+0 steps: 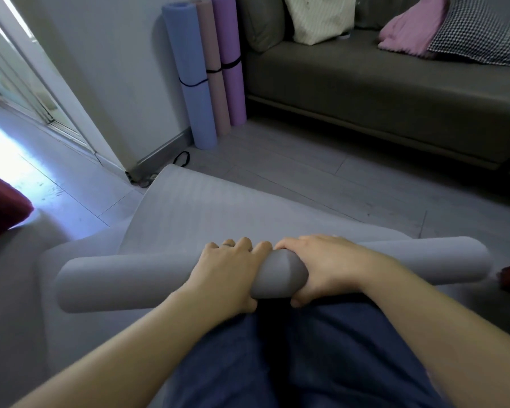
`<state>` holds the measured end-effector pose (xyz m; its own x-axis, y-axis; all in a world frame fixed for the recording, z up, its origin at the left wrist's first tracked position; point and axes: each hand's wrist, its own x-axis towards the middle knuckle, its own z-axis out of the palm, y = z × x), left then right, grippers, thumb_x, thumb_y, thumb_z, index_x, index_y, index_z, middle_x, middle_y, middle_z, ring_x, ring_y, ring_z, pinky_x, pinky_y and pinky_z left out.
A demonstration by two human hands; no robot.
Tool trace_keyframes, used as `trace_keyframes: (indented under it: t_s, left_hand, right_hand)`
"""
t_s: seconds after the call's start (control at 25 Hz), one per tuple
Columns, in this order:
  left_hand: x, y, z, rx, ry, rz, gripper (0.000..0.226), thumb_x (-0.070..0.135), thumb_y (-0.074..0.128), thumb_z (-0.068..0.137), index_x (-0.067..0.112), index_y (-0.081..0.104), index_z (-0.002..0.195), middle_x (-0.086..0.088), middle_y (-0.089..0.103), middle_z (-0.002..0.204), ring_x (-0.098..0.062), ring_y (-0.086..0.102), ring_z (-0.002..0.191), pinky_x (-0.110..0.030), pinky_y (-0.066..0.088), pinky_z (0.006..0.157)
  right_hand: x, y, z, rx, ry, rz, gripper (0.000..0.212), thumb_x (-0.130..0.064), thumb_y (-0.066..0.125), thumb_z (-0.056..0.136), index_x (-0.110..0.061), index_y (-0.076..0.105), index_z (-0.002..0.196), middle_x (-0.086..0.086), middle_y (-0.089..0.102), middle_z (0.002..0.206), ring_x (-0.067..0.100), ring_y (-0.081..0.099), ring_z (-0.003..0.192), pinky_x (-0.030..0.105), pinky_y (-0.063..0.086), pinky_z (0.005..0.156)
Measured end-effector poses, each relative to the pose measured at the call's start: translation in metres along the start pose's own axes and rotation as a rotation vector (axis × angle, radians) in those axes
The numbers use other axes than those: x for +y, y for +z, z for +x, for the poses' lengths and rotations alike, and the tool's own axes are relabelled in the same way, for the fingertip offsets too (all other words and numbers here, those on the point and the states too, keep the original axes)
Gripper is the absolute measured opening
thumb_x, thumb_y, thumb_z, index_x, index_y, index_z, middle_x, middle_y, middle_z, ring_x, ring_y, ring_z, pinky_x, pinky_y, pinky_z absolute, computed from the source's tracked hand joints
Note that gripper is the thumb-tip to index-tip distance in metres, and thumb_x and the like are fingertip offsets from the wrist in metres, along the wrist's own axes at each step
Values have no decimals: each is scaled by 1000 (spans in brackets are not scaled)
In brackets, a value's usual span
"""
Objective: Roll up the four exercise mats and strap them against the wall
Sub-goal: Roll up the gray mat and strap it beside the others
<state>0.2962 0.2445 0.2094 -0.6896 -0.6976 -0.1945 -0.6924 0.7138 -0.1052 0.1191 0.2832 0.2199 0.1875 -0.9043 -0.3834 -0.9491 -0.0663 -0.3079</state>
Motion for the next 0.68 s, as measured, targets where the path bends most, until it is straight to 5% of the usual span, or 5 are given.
trace_keyframes:
  t_s: [0.16, 0.24, 0.36, 0.56, 0.68]
  left_hand:
    - [-16, -21, 26, -286, 75, -217, 72, 37, 74, 70, 28, 36, 131, 1, 55, 117, -23, 55, 104, -33, 45, 82]
    - [-23, -30, 47, -510, 81, -297, 75, 36, 79, 70, 26, 38, 133, 2, 56, 123, -22, 56, 107, -32, 46, 87]
    - [-29, -41, 70, -665, 70, -255, 74, 42, 78, 72, 26, 40, 132, 0, 57, 122, -23, 59, 106, -33, 50, 85]
    - [-9, -36, 35, -151, 35, -62, 77, 54, 71, 70, 27, 34, 132, -1, 53, 120, -25, 55, 107, -37, 42, 85]
    - [-6, -47, 7, -111, 85, -114, 69, 58, 66, 69, 28, 38, 124, 4, 58, 114, -23, 59, 98, -35, 45, 82]
  right_hand:
    - [-12, 23, -16, 295, 58, -198, 97, -57, 71, 68, -33, 20, 146, -6, 43, 136, 21, 40, 127, 46, 25, 110]
    - [-12, 44, -6, 438, 61, -305, 103, -51, 83, 49, -24, 39, 138, 2, 56, 121, 27, 56, 109, 51, 40, 95]
    - [0, 44, 13, 547, 65, -272, 78, -40, 83, 44, -23, 56, 116, 0, 61, 90, 27, 61, 79, 39, 44, 69]
    - [-1, -1, 16, 294, 40, -245, 64, -51, 71, 66, -34, 44, 122, -4, 61, 106, 23, 58, 100, 34, 40, 78]
    - [-10, -26, -2, 105, -34, -219, 68, -52, 78, 59, -39, 48, 119, -9, 64, 103, 17, 59, 93, 29, 40, 70]
